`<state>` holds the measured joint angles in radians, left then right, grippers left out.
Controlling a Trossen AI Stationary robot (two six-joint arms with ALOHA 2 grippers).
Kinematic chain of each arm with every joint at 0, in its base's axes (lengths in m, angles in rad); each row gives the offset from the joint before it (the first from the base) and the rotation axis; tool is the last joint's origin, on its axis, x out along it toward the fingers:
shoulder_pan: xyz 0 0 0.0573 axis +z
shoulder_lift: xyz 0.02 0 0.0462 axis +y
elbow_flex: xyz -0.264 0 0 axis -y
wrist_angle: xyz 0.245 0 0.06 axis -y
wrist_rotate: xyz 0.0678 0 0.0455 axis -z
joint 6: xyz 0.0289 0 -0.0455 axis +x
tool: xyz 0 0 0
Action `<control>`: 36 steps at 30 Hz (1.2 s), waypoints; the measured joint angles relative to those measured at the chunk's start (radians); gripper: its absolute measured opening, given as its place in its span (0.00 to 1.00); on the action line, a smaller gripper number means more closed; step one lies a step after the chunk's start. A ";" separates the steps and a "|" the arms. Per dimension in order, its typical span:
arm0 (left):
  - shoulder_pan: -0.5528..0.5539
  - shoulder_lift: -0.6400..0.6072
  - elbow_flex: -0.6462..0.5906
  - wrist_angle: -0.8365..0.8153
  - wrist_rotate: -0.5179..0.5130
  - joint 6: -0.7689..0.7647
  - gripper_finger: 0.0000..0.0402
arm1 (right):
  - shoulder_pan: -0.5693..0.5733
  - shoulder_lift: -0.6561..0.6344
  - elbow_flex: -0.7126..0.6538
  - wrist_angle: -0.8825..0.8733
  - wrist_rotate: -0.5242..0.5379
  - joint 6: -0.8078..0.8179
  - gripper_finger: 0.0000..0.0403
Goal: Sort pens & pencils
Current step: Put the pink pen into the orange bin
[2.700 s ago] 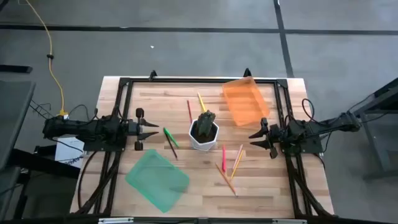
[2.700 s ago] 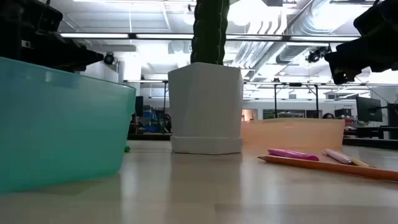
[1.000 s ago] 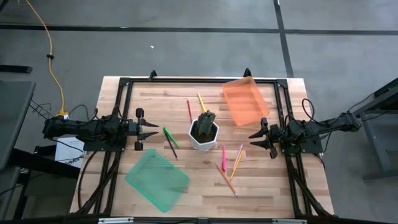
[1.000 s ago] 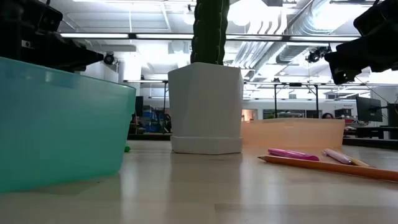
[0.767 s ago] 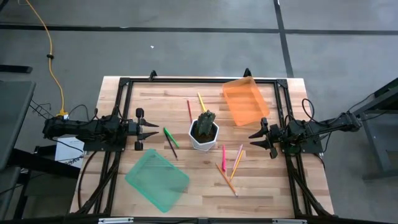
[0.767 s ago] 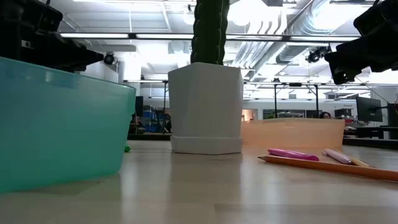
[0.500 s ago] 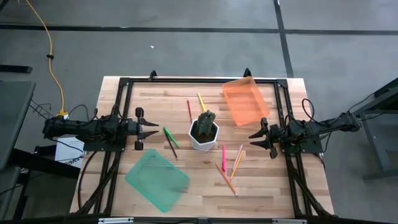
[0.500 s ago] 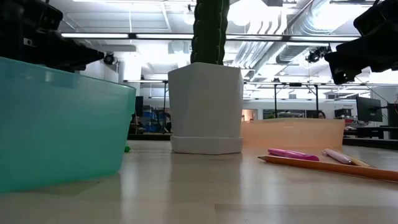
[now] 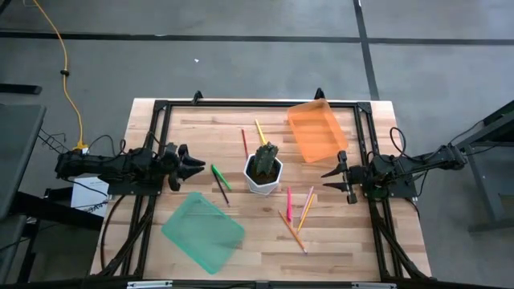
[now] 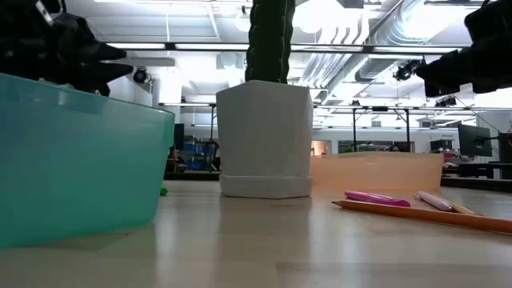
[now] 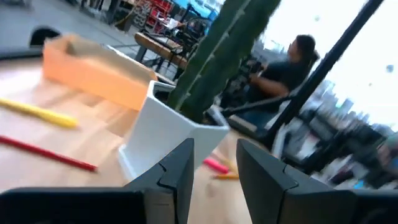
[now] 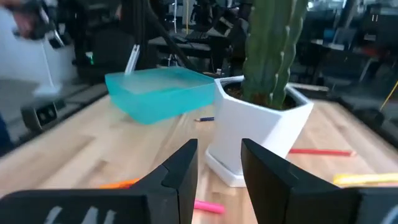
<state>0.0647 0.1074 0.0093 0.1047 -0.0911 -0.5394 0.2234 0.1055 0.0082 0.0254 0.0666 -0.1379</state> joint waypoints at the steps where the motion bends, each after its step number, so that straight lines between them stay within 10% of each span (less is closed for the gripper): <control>1: 0.000 0.000 0.000 0.014 -0.001 -0.034 0.27 | 0.000 0.000 0.000 0.000 0.000 -0.014 0.28; 6: 0.000 0.000 0.000 0.070 -0.020 -0.071 0.27 | 0.000 0.000 0.000 0.019 -0.004 0.011 0.28; 18: 0.000 0.000 0.000 0.291 -0.174 -0.059 0.27 | 0.001 0.000 0.000 0.437 0.011 0.729 0.28; 27: 0.000 0.000 0.000 0.391 -0.211 -0.060 0.27 | 0.001 0.000 0.000 0.666 0.298 0.906 0.28; 36: 0.000 0.000 0.000 0.423 -0.196 -0.033 0.27 | 0.000 0.000 0.000 0.644 0.327 0.891 0.28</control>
<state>0.0650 0.1070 0.0097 0.5274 -0.2872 -0.5728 0.2234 0.1051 0.0082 0.6698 0.3934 0.7531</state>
